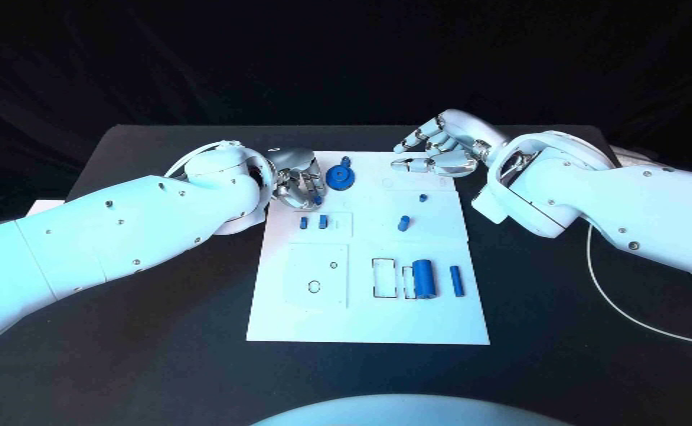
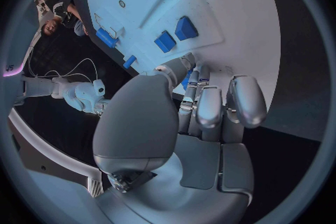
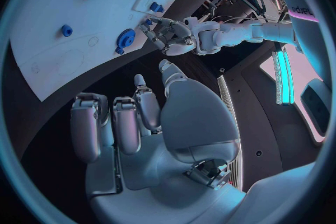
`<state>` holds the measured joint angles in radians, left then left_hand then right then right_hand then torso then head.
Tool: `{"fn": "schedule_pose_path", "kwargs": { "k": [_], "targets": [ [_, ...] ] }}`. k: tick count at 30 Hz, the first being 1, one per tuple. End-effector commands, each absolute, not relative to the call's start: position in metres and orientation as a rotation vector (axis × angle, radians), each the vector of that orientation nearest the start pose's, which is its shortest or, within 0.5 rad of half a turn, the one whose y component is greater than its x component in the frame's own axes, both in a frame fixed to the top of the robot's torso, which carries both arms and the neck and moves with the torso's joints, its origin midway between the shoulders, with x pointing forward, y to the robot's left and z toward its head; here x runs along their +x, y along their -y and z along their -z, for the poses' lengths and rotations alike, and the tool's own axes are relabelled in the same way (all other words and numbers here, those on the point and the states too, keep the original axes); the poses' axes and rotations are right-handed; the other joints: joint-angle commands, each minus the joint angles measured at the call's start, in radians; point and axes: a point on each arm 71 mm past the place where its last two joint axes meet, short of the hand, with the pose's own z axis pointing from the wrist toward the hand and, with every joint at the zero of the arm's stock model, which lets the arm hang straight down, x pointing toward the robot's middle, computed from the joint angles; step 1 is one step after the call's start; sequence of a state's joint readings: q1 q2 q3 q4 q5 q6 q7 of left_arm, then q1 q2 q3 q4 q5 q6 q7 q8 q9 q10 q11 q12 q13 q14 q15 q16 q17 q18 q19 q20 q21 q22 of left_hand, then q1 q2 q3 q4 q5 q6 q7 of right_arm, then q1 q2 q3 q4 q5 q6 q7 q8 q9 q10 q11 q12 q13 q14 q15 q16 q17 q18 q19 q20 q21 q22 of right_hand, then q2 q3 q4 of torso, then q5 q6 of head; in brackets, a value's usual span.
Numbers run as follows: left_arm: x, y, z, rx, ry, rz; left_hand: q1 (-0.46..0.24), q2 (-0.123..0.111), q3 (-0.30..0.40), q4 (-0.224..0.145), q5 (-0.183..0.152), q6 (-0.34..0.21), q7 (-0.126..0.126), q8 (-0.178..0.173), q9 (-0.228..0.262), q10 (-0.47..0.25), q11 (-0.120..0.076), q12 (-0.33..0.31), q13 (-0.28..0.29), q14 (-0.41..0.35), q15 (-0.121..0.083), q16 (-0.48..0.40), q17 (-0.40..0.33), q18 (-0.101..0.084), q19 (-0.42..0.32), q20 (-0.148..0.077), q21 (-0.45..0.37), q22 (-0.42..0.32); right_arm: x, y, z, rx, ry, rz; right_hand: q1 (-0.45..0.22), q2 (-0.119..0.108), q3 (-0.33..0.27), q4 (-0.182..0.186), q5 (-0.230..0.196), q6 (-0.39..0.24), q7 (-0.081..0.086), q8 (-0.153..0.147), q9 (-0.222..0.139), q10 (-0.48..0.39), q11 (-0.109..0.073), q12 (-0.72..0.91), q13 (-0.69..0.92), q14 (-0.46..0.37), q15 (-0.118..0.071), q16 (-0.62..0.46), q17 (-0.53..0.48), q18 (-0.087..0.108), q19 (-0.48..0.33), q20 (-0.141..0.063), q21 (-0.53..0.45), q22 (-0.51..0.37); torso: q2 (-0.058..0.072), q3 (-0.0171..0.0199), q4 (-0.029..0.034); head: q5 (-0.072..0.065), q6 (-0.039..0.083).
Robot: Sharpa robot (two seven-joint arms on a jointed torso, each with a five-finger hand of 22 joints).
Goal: Assemble the parts on the task board
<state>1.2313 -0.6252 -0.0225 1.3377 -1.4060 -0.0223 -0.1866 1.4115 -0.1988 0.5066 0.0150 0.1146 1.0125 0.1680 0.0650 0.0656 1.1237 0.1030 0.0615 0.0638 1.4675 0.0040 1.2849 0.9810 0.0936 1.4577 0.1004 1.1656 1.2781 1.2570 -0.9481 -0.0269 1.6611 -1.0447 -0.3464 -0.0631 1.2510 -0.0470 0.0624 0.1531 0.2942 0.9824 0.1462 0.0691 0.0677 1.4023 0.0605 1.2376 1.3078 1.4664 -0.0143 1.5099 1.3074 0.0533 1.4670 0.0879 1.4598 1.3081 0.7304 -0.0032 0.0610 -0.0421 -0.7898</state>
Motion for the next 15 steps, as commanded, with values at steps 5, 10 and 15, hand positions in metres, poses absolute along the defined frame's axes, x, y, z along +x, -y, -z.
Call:
{"fn": "schedule_pose_path", "kwargs": {
  "k": [5,10,15],
  "targets": [
    [0.518,-0.149,0.191,0.175,-1.901,0.613,-0.007,-0.004,-0.014,-0.02,-0.005,-0.068,0.0,-0.004,-0.003,-0.086,0.008,-0.001,-0.003,0.001,0.011,0.009,-0.012,0.003,-0.013,0.011,-0.048,-0.032,0.475,0.224,0.149,0.171,-1.709,-0.832,0.103,0.011,0.018,-0.028,-0.008,0.0,0.001,0.001,0.001,-0.324,-0.005,-0.613,-0.385,0.05,-0.007,-0.069,0.028,0.011,-0.042,-0.005,-0.041,-0.04,-0.001,-0.0008,0.0002,-0.004,0.003],
    [0.515,-0.167,0.185,0.014,-1.898,0.739,0.003,0.012,-0.029,-0.033,-0.004,-0.062,0.003,0.006,0.002,-0.104,0.011,0.007,0.0,-0.014,0.014,-0.009,-0.053,0.021,-0.042,0.014,-0.14,-0.095,0.479,0.237,0.156,0.022,-1.778,-0.674,0.2,-0.026,0.131,-0.064,-0.048,0.054,0.006,0.01,0.003,-0.37,0.015,-0.967,-0.751,0.045,0.008,-0.106,-0.023,0.017,-0.053,0.01,-0.062,-0.071,-0.002,-0.0006,-0.0006,-0.003,0.008],
    [0.513,-0.188,0.176,-0.33,-1.827,1.016,0.012,0.032,-0.002,-0.043,-0.003,0.0,0.015,0.032,0.008,-0.045,0.014,0.044,0.005,-0.084,0.015,-0.086,-0.186,0.047,-0.115,0.016,-0.3,-0.198,0.478,0.243,0.159,-0.163,-1.794,-0.502,0.209,-0.06,0.203,-0.079,-0.08,0.1,-0.008,0.013,0.004,-0.322,0.014,-1.06,-0.917,0.046,0.009,-0.113,-0.029,0.018,-0.055,0.013,-0.071,-0.083,0.0,-0.0011,0.0,-0.017,0.01]
  ]
}}
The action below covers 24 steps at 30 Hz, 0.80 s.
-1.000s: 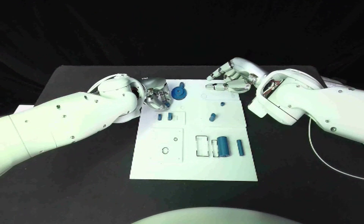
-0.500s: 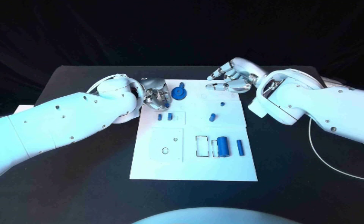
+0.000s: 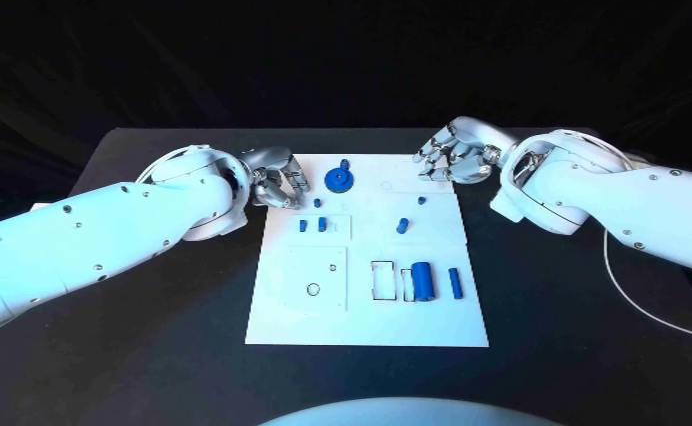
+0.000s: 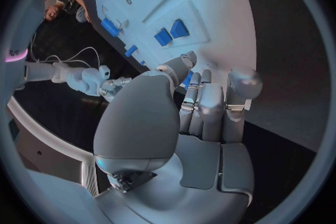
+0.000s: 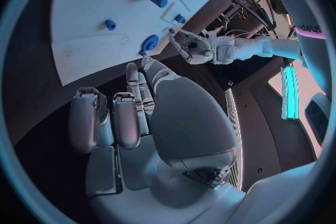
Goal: Assemble the parts on the task board
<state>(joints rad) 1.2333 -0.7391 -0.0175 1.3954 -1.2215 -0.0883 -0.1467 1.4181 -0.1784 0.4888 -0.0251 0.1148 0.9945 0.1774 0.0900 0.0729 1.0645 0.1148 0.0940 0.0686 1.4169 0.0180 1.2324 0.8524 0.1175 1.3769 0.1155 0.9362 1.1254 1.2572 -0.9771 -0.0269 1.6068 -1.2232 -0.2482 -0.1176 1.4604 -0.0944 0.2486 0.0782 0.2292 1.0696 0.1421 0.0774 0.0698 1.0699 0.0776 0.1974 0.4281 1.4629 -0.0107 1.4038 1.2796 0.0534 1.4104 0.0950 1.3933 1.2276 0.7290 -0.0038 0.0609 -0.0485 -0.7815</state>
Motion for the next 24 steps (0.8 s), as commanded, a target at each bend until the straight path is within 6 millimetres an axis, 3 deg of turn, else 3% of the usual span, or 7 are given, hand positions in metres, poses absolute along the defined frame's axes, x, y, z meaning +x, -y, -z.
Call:
{"fn": "schedule_pose_path", "kwargs": {
  "k": [1,3,4,7,10,13,24],
  "targets": [
    [0.512,-0.192,0.175,-0.416,-1.799,1.08,0.008,0.015,0.027,-0.007,-0.003,0.025,0.009,0.009,-0.001,0.009,0.006,0.014,-0.002,-0.086,0.005,-0.089,-0.149,0.04,-0.085,0.002,-0.168,-0.108,0.477,0.244,0.159,-0.194,-1.792,-0.472,-0.002,-0.016,0.027,-0.004,-0.03,0.017,-0.007,0.004,0.001,0.015,-0.003,-0.028,-0.056,0.05,0.005,-0.007,-0.002,0.019,0.002,0.007,-0.006,-0.005,0.001,-0.0007,0.0001,-0.012,0.002],
    [0.511,-0.2,0.174,-0.604,-1.738,1.202,0.012,0.021,0.04,-0.014,-0.004,0.034,0.012,0.013,-0.002,0.007,0.008,0.021,-0.002,-0.176,0.006,-0.186,-0.31,0.063,-0.164,0.003,-0.302,-0.191,0.476,0.244,0.16,-0.249,-1.785,-0.42,-0.009,-0.029,0.056,-0.005,-0.041,0.026,-0.01,0.0,0.0,0.032,-0.002,-0.046,-0.108,0.051,0.004,-0.008,-0.002,0.021,-0.002,0.007,-0.014,-0.018,0.001,-0.0009,0.0,-0.023,0.005],
    [0.509,-0.204,0.175,-0.72,-1.711,1.261,0.012,0.023,0.042,-0.015,-0.004,0.038,0.01,0.015,-0.002,0.013,0.006,0.028,-0.001,-0.198,0.005,-0.206,-0.34,0.064,-0.179,0.003,-0.313,-0.195,0.475,0.244,0.161,-0.272,-1.781,-0.398,-0.013,-0.033,0.064,-0.005,-0.045,0.03,-0.011,-0.001,0.0,0.035,-0.003,-0.052,-0.123,0.052,0.004,-0.009,-0.002,0.022,-0.006,0.008,-0.02,-0.027,0.001,-0.0009,0.0,-0.027,0.007],
    [0.502,-0.215,0.182,-1.077,-1.639,1.417,0.003,0.034,0.036,-0.012,-0.007,0.056,0.006,0.025,0.0,0.045,-0.002,0.055,0.005,-0.22,0.002,-0.222,-0.355,0.066,-0.2,0.001,-0.325,-0.198,0.473,0.242,0.166,-0.328,-1.769,-0.352,-0.022,-0.045,0.092,-0.005,-0.062,0.037,-0.013,-0.006,0.0,0.044,-0.005,-0.067,-0.171,0.053,0.003,-0.01,-0.003,0.025,-0.01,0.007,-0.03,-0.043,0.001,-0.0022,0.0,-0.035,0.011],
    [0.496,-0.221,0.187,-1.24,-1.582,1.499,-0.01,0.038,0.018,-0.01,-0.008,0.061,0.001,0.03,-0.001,0.069,-0.009,0.078,0.01,-0.225,-0.001,-0.228,-0.364,0.066,-0.209,0.0,-0.333,-0.202,0.471,0.239,0.17,-0.366,-1.758,-0.326,-0.028,-0.052,0.108,-0.004,-0.079,0.039,-0.015,-0.009,-0.001,0.046,-0.007,-0.075,-0.198,0.053,0.002,-0.012,-0.005,0.027,-0.012,0.005,-0.037,-0.054,0.002,-0.0011,0.0007,-0.038,0.015],
    [0.491,-0.226,0.188,-1.325,-1.531,1.553,-0.022,0.041,-0.001,-0.005,-0.009,0.06,-0.002,0.032,-0.002,0.075,-0.013,0.091,0.012,-0.226,-0.003,-0.23,-0.371,0.066,-0.211,-0.001,-0.34,-0.207,0.47,0.234,0.174,-0.395,-1.749,-0.312,-0.035,-0.059,0.124,-0.002,-0.089,0.04,-0.018,-0.011,-0.001,0.048,-0.01,-0.081,-0.222,0.053,-0.001,-0.015,-0.008,0.029,-0.015,0.002,-0.044,-0.064,0.001,-0.0024,0.003,-0.04,0.015],
    [0.482,-0.226,0.187,-1.372,-1.47,1.617,-0.024,0.046,-0.016,-0.007,-0.008,0.063,-0.005,0.036,-0.002,0.08,-0.016,0.104,0.014,-0.225,-0.005,-0.231,-0.377,0.066,-0.209,-0.002,-0.347,-0.213,0.469,0.217,0.184,-0.442,-1.749,-0.325,-0.043,-0.066,0.153,-0.001,-0.093,0.034,-0.026,-0.013,-0.002,0.045,-0.016,-0.094,-0.269,0.053,-0.019,-0.021,-0.015,0.031,-0.015,-0.014,-0.053,-0.075,0.003,-0.0014,-0.0001,-0.03,0.019]
  ]
}}
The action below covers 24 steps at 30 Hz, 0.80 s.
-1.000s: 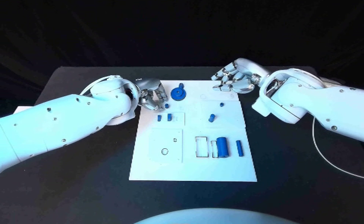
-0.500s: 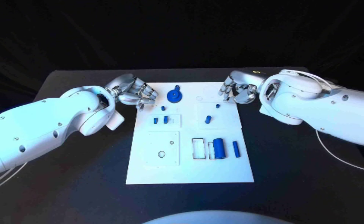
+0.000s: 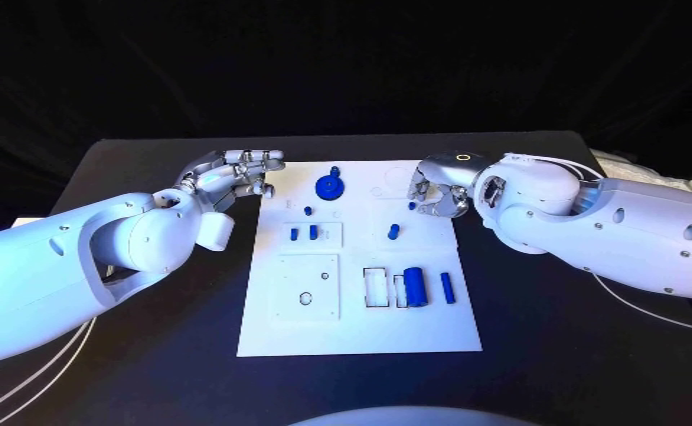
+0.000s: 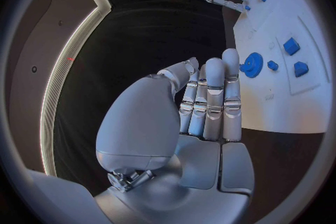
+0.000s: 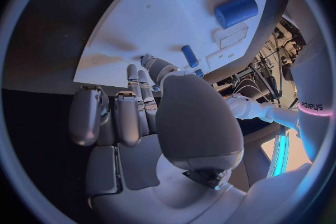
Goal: Assemble the parts on the task board
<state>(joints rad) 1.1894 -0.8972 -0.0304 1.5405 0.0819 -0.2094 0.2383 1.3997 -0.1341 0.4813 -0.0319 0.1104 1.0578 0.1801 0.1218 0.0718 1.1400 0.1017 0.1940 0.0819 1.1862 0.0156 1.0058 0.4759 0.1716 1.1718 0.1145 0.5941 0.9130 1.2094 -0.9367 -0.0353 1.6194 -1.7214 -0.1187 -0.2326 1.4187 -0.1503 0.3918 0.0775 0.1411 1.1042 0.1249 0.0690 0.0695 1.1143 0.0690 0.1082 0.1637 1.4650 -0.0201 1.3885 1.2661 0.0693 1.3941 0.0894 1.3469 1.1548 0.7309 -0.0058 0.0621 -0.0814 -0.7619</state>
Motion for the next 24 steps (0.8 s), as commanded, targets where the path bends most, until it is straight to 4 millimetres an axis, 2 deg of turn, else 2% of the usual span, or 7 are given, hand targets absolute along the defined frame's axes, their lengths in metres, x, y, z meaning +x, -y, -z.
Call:
{"fn": "schedule_pose_path", "kwargs": {
  "k": [1,10,15,24],
  "targets": [
    [0.481,-0.225,0.187,-1.371,-1.469,1.621,-0.005,0.002,-0.008,0.0,-0.003,0.0,-0.007,0.004,-0.001,0.004,-0.003,0.004,0.001,0.006,-0.003,-0.005,-0.001,0.012,-0.004,-0.001,-0.005,-0.001,0.469,0.216,0.184,-0.444,-1.75,-0.326,-0.001,-0.01,0.011,0.0,-0.005,0.0,-0.009,-0.004,-0.001,0.0,-0.007,-0.005,-0.005,0.051,-0.01,-0.006,-0.001,0.015,0.001,-0.009,-0.007,-0.002,0.001,0.0005,-0.0013,0.003,0.0],
    [0.478,-0.222,0.186,-1.369,-1.474,1.639,-0.002,0.004,-0.013,-0.004,-0.003,0.001,-0.008,0.006,-0.001,0.005,-0.004,0.008,0.001,0.006,-0.004,-0.005,-0.004,0.012,-0.003,-0.002,-0.007,-0.003,0.472,0.209,0.19,-0.449,-1.759,-0.33,-0.001,0.0,0.031,-0.002,-0.003,0.004,-0.007,-0.003,0.0,0.008,-0.006,-0.006,-0.025,0.051,-0.01,-0.007,-0.002,0.015,0.003,-0.011,-0.01,-0.005,0.001,0.0025,-0.0004,0.007,-0.006],
    [0.478,-0.221,0.186,-1.367,-1.478,1.641,-0.002,0.004,-0.013,-0.004,-0.003,0.001,-0.008,0.006,-0.001,0.005,-0.004,0.008,0.001,0.006,-0.004,-0.005,-0.004,0.012,-0.003,-0.002,-0.007,-0.003,0.474,0.207,0.193,-0.453,-1.773,-0.322,0.002,0.01,0.05,-0.006,-0.004,0.013,-0.007,0.0,0.001,0.019,-0.007,-0.004,-0.04,0.051,-0.009,-0.008,-0.003,0.015,0.003,-0.011,-0.012,-0.007,0.001,0.0021,-0.0002,0.007,-0.009],
    [0.477,-0.222,0.186,-1.362,-1.485,1.637,0.0,0.004,-0.015,-0.007,-0.002,0.001,-0.008,0.007,-0.001,0.004,-0.004,0.01,0.001,0.006,-0.004,-0.006,-0.006,0.012,-0.002,-0.003,-0.009,-0.004,0.475,0.206,0.199,-0.482,-1.813,-0.291,0.019,0.035,0.095,-0.041,-0.022,0.065,-0.011,0.017,0.012,0.084,-0.016,0.012,-0.058,0.052,-0.005,-0.007,0.0,0.015,0.006,-0.008,-0.014,-0.008,0.0,0.0021,-0.003,0.007,-0.014]
  ]
}}
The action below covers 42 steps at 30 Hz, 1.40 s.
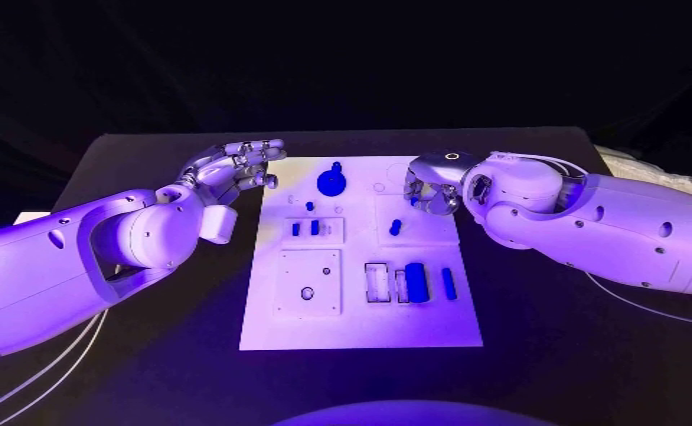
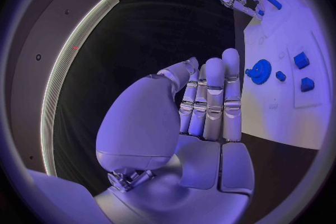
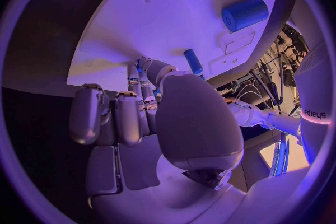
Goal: Assemble the parts on the task board
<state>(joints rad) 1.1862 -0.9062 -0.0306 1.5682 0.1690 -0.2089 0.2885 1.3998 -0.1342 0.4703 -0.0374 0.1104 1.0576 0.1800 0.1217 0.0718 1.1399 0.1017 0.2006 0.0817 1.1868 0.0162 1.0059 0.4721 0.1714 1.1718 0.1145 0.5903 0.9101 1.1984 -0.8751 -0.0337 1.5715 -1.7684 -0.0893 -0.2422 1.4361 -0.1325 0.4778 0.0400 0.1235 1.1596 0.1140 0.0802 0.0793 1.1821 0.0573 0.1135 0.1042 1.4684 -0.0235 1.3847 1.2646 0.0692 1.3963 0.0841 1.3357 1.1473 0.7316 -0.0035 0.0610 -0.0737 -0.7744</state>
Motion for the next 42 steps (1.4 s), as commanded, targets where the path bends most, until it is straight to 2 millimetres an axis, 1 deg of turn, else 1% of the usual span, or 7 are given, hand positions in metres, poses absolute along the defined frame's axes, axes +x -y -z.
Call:
{"fn": "schedule_pose_path", "kwargs": {
  "k": [1,6,10,21,29,35,42],
  "targets": [
    [0.477,-0.222,0.186,-1.362,-1.485,1.637,0.0,0.004,-0.004,-0.001,-0.002,0.001,-0.008,0.007,-0.001,0.004,-0.004,0.004,0.001,0.005,-0.005,-0.006,-0.002,0.013,-0.002,-0.003,-0.005,-0.001,0.475,0.205,0.2,-0.485,-1.813,-0.289,0.002,0.019,0.011,-0.007,-0.006,0.015,-0.001,0.007,0.004,0.022,-0.005,0.008,0.001,0.049,-0.002,-0.003,0.002,0.015,0.004,-0.003,-0.003,0.0,0.0,-0.0001,-0.0013,-0.001,-0.002],
    [0.477,-0.222,0.186,-1.358,-1.488,1.637,0.0,0.004,-0.004,-0.001,-0.002,0.001,-0.008,0.007,-0.001,0.004,-0.004,0.004,0.001,0.005,-0.005,-0.006,-0.002,0.013,-0.002,-0.003,-0.005,-0.001,0.475,0.203,0.199,-0.487,-1.785,-0.281,0.004,0.032,0.026,-0.024,-0.024,0.037,-0.002,0.014,0.011,0.055,-0.008,0.012,-0.001,0.051,-0.004,0.003,0.01,0.014,0.007,-0.004,0.0,0.005,-0.001,0.0001,0.0006,-0.003,-0.005],
    [0.477,-0.222,0.186,-1.358,-1.489,1.635,0.001,0.005,-0.005,-0.003,-0.002,0.001,-0.007,0.007,-0.001,0.003,-0.004,0.005,0.001,0.005,-0.005,-0.006,-0.002,0.013,-0.002,-0.003,-0.005,-0.002,0.474,0.202,0.195,-0.47,-1.723,-0.297,0.007,0.04,0.045,-0.037,-0.031,0.047,-0.002,0.016,0.016,0.075,-0.009,0.012,-0.002,0.052,-0.006,0.004,0.012,0.013,0.013,-0.006,0.006,0.015,-0.001,0.0007,-0.0006,-0.004,-0.005],
    [0.478,-0.223,0.187,-1.358,-1.489,1.629,0.003,0.005,-0.006,-0.004,-0.002,0.0,-0.007,0.007,-0.001,0.002,-0.004,0.005,0.001,0.005,-0.005,-0.006,-0.003,0.012,-0.002,-0.004,-0.006,-0.002,0.462,0.202,0.173,-0.418,-1.587,-0.368,0.001,0.036,0.06,-0.049,-0.033,0.05,0.0,0.015,0.019,0.085,-0.009,0.006,-0.005,0.05,-0.008,0.001,0.006,0.012,0.017,-0.008,0.01,0.021,-0.003,-0.0001,-0.0015,-0.006,-0.006],
    [0.478,-0.223,0.188,-1.359,-1.491,1.629,0.003,0.005,-0.006,-0.004,-0.002,0.0,-0.007,0.007,-0.001,0.002,-0.004,0.005,0.001,0.005,-0.005,-0.006,-0.003,0.012,-0.002,-0.004,-0.006,-0.002,0.454,0.199,0.161,-0.399,-1.571,-0.41,-0.001,0.034,0.063,-0.051,-0.034,0.051,0.001,0.014,0.02,0.086,-0.009,0.004,-0.005,0.051,-0.008,0.002,0.007,0.011,0.018,-0.009,0.012,0.024,-0.001,0.0001,-0.0003,-0.007,-0.004],
    [0.478,-0.222,0.188,-1.359,-1.493,1.632,0.005,0.006,-0.008,-0.007,-0.002,0.0,-0.006,0.007,-0.002,0.001,-0.003,0.007,0.001,0.005,-0.005,-0.007,-0.005,0.012,-0.001,-0.004,-0.007,-0.003,0.442,0.179,0.16,-0.408,-1.585,-0.494,-0.003,0.033,0.064,-0.052,-0.034,0.051,0.002,0.014,0.02,0.086,-0.009,0.002,-0.006,0.051,-0.008,0.002,0.008,0.011,0.019,-0.009,0.013,0.026,0.0,-0.0005,0.0004,0.003,-0.009],
    [0.477,-0.219,0.188,-1.357,-1.497,1.639,0.005,0.006,-0.008,-0.007,-0.002,0.0,-0.006,0.007,-0.002,0.001,-0.003,0.007,0.001,0.005,-0.005,-0.007,-0.005,0.012,-0.001,-0.004,-0.007,-0.003,0.419,0.137,0.172,-0.464,-1.62,-0.623,-0.005,0.031,0.066,-0.053,-0.034,0.05,0.003,0.013,0.02,0.086,-0.008,0.0,-0.007,0.051,-0.007,0.002,0.007,0.011,0.019,-0.009,0.013,0.025,0.0,-0.002,0.0011,0.029,-0.021]
  ]
}}
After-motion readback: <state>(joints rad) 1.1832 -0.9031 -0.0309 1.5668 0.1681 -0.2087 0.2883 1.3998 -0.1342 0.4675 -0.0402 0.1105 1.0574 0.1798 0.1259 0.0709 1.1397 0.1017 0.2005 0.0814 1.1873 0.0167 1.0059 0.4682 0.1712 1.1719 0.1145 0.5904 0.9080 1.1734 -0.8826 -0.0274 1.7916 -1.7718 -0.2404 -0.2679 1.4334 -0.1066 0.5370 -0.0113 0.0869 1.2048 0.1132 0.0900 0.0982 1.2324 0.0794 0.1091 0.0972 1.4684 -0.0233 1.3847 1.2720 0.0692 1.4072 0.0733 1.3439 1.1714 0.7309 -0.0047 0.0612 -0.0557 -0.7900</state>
